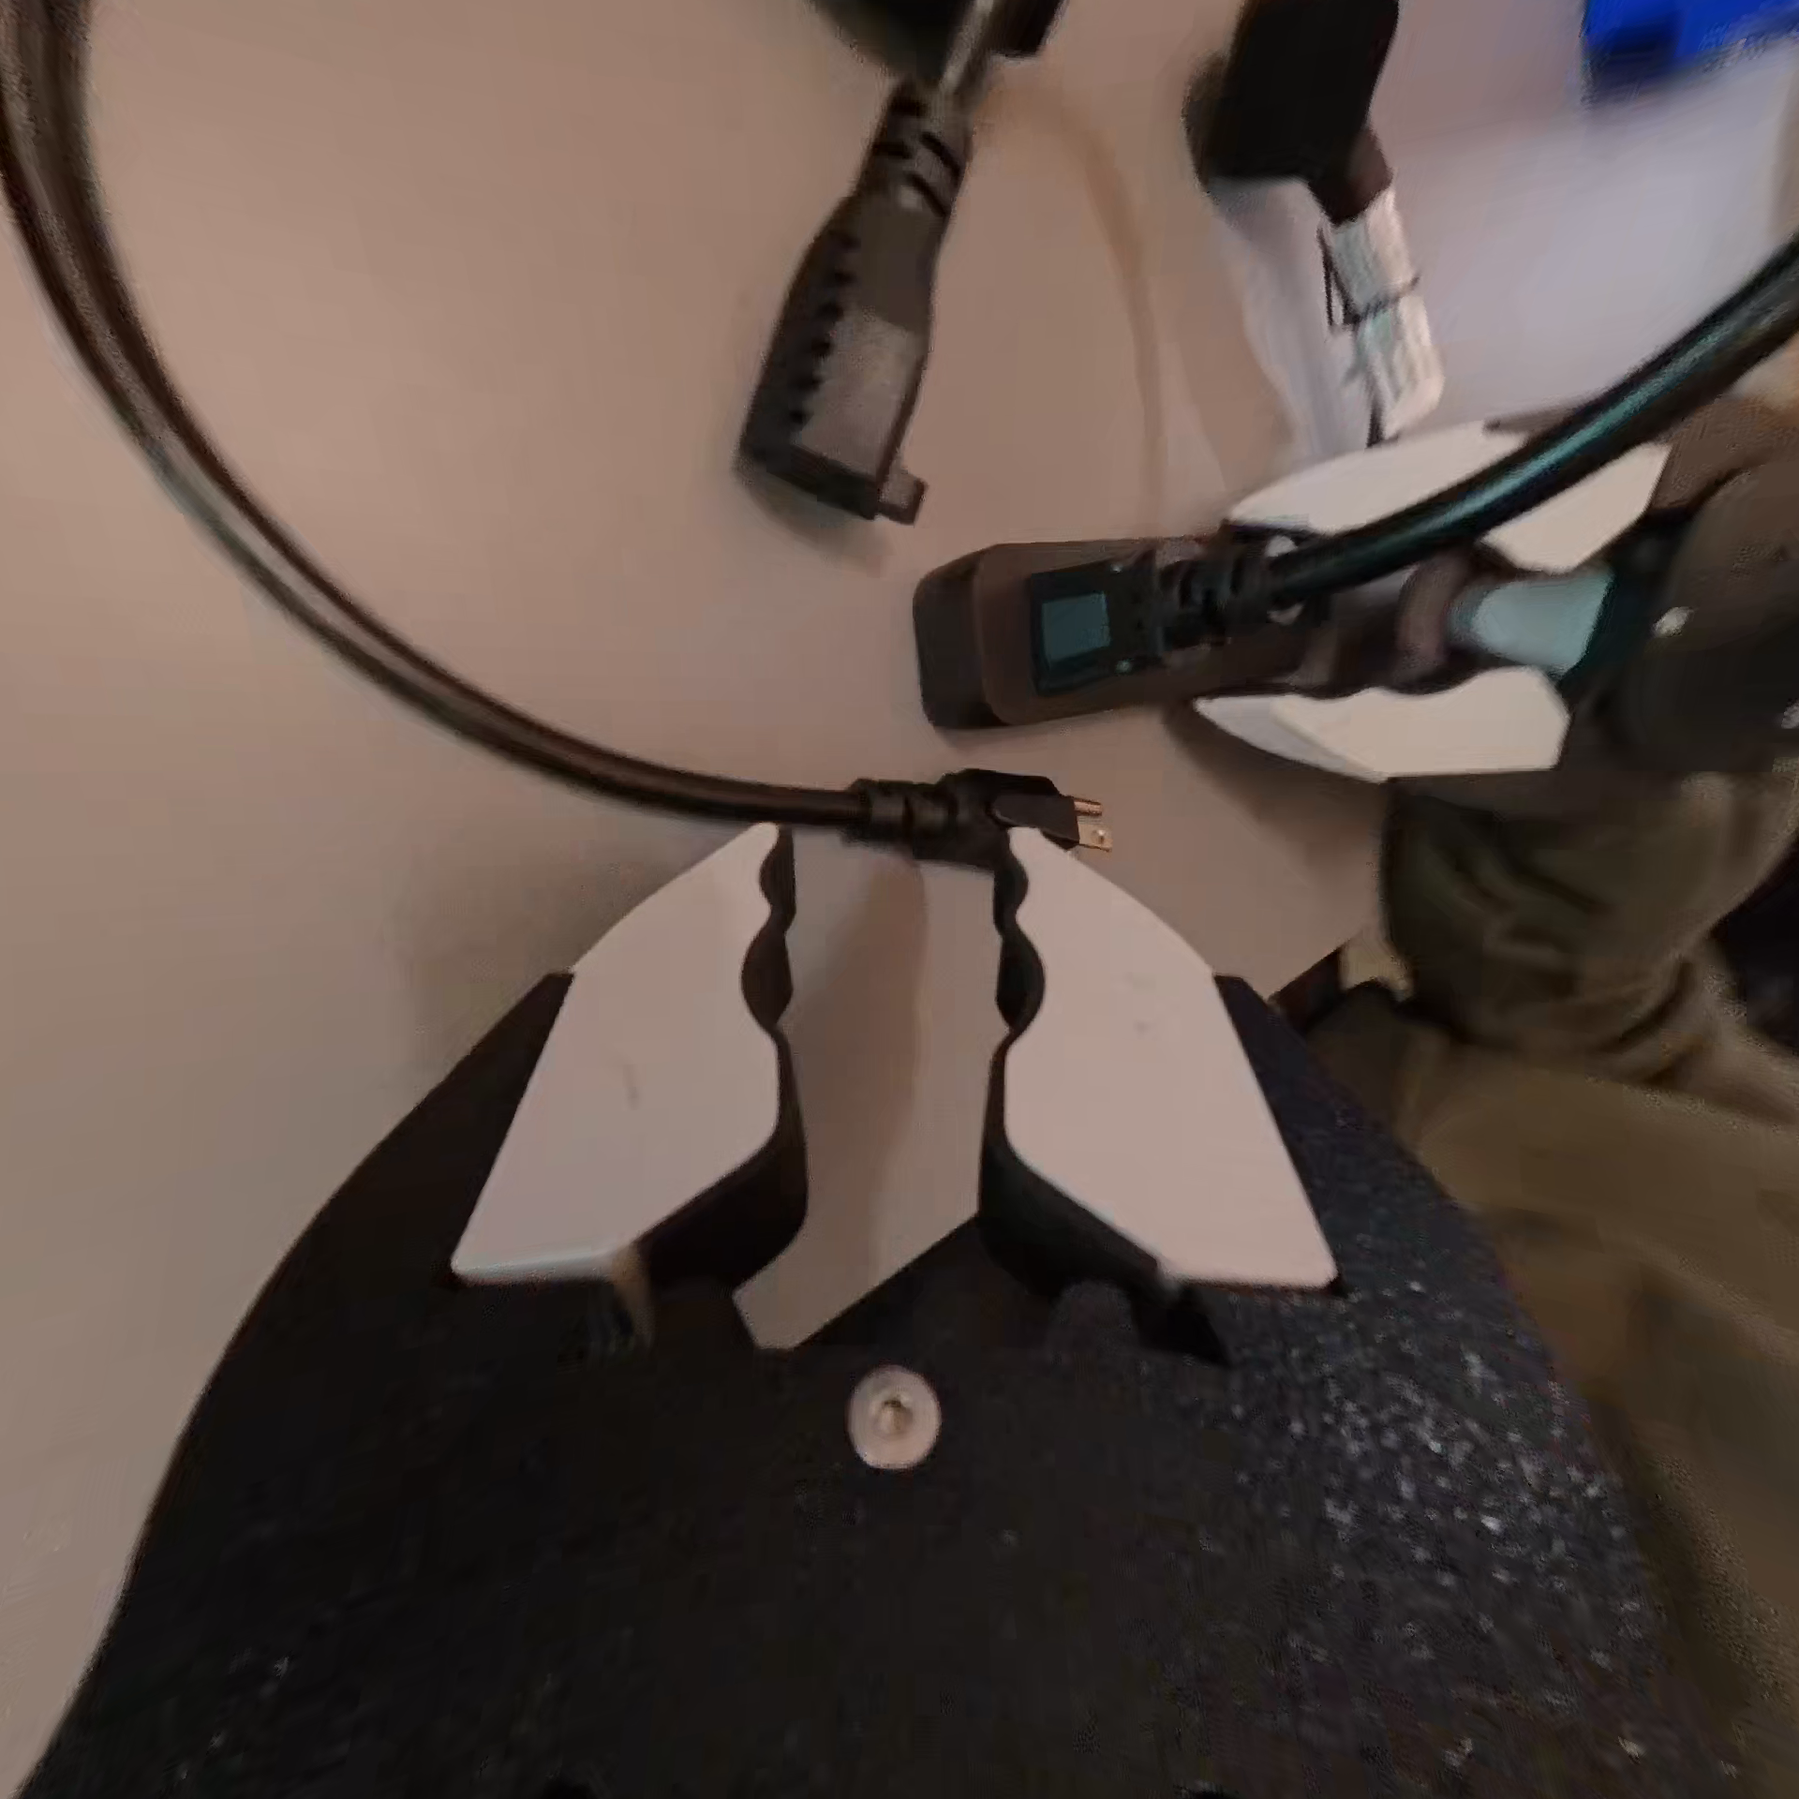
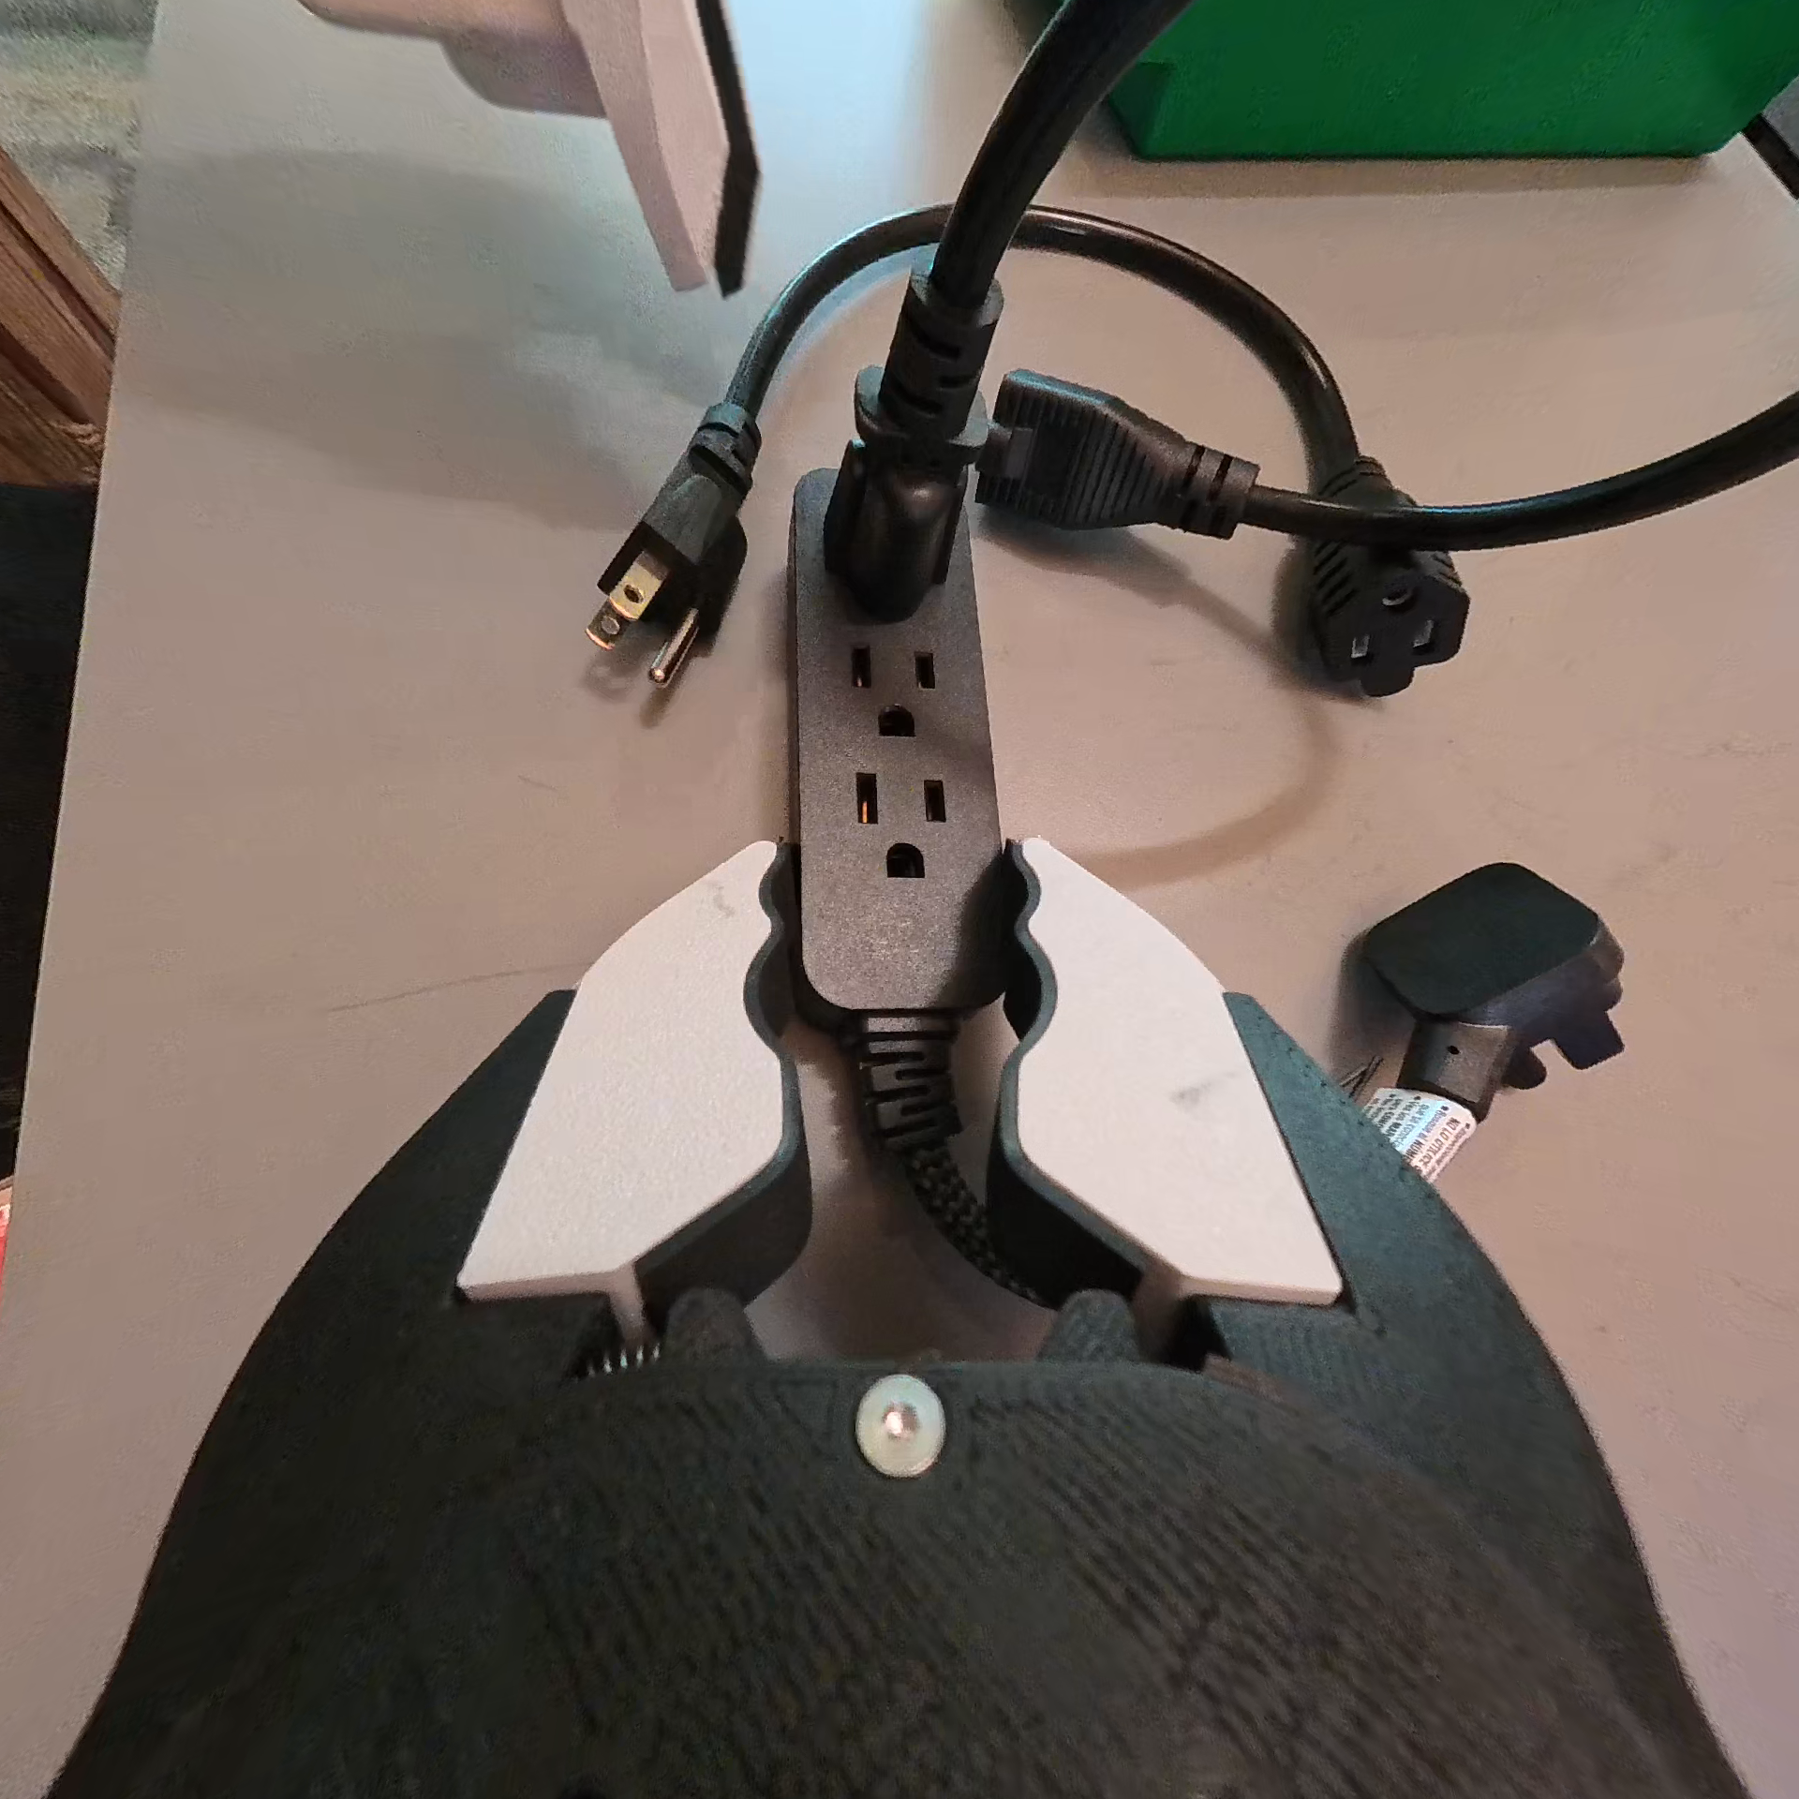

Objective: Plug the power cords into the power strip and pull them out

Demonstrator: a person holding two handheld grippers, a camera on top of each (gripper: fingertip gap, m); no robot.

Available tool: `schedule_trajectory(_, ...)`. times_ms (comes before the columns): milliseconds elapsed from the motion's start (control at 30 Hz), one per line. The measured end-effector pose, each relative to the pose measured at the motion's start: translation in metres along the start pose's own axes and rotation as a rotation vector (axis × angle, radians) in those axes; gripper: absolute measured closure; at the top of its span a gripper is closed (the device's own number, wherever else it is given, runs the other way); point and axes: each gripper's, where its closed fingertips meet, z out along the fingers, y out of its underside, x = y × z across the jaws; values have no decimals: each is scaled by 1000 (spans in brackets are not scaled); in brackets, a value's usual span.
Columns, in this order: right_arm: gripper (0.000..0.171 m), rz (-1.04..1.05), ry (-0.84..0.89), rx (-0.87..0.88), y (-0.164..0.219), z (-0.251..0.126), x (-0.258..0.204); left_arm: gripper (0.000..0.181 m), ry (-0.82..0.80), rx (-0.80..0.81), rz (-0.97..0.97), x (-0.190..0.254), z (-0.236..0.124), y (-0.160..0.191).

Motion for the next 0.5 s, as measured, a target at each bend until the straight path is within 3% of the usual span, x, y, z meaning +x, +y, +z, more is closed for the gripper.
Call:
schedule_trajectory(67, 130, 1, -1, 0, 0, 0, 0, 132, 46, -2, -120, -5, -1, 8)
schedule_trajectory(267, 130, 0, 0, 0, 0, 0, 0, 128, 162, -75, -379, -7, 9, 11)
schedule_trajectory(500, 130, -14, 12, -1, 0, 0, 0, 163, 147, -155, -421, 0, 31, 3)
